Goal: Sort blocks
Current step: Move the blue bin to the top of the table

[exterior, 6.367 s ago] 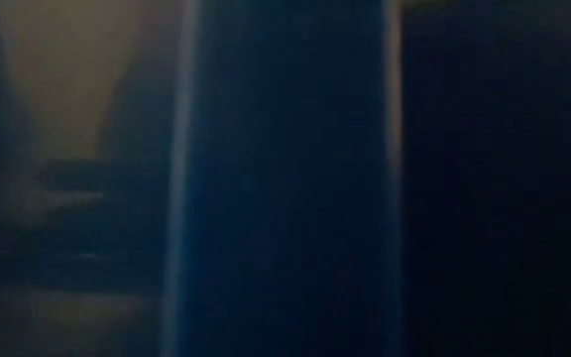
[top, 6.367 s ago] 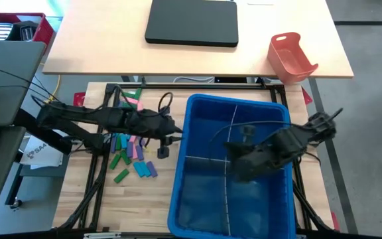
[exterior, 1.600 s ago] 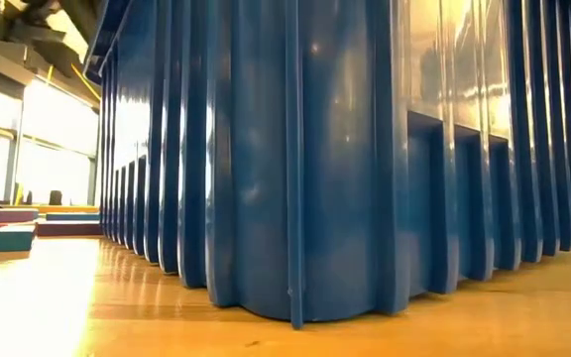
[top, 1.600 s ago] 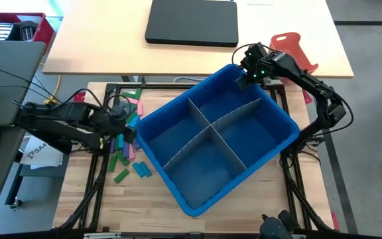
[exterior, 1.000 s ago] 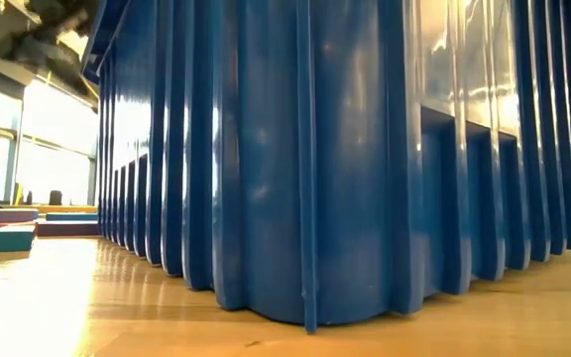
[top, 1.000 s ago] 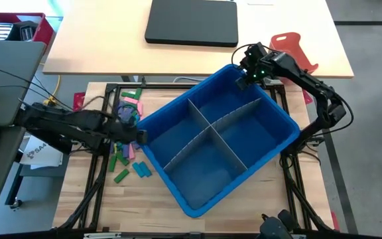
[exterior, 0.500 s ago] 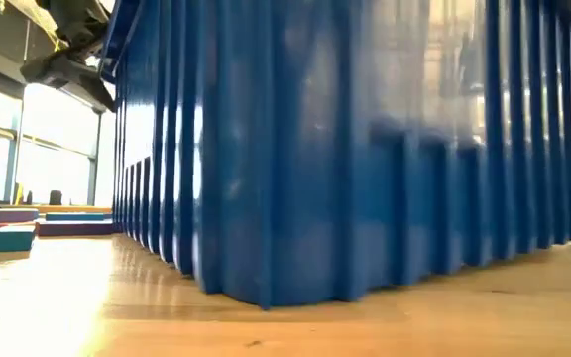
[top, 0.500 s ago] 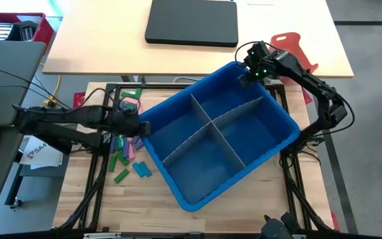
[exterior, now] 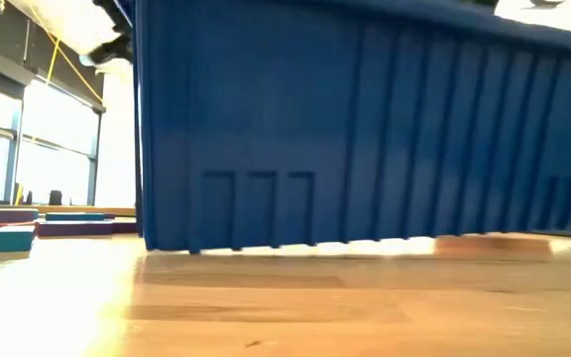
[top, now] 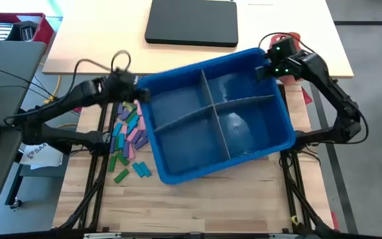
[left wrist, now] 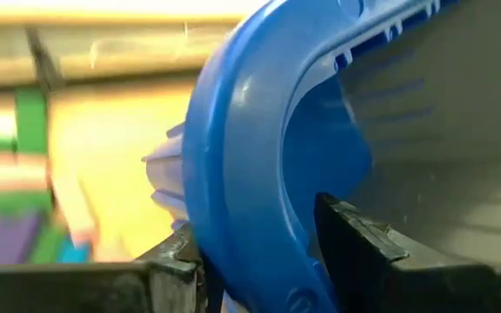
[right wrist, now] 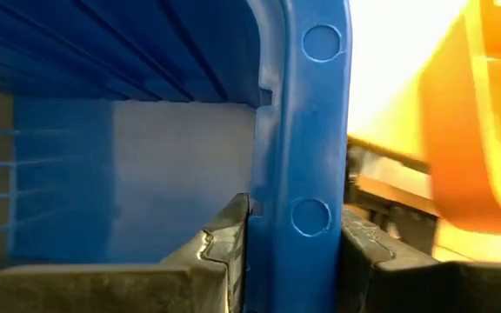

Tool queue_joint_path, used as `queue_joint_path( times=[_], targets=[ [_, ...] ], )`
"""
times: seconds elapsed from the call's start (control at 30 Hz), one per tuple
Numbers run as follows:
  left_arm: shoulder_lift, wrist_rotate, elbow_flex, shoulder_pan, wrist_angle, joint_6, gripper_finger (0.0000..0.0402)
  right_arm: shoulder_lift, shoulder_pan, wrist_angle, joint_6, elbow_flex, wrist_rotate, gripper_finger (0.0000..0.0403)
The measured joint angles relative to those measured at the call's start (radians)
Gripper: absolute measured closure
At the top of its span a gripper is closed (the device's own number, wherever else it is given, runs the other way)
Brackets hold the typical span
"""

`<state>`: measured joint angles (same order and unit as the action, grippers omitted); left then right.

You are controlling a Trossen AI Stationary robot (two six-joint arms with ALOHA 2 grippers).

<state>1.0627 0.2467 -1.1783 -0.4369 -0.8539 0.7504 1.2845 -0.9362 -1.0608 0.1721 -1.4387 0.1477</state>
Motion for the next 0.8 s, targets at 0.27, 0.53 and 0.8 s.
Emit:
queue_joint_path(
  times=[0.27,0.53,0.8],
  targets=[
    [0.214,-0.146,-0.131,-0.256,0.166,-0.306,0.0262,0.004,-0.036,-0.012,0.053,0.008,0.087,0.0303],
    [0.375,-0.253,-0.152,-0.447,0.335,-0.451,0.0257,0.102,-0.086,0.060,0.073,0.042,0.118,0.0294],
    [0.559,-0.280,-0.152,-0.540,0.503,-0.505,0.0254,0.240,-0.128,0.080,0.097,0.048,0.125,0.0285]
  ],
)
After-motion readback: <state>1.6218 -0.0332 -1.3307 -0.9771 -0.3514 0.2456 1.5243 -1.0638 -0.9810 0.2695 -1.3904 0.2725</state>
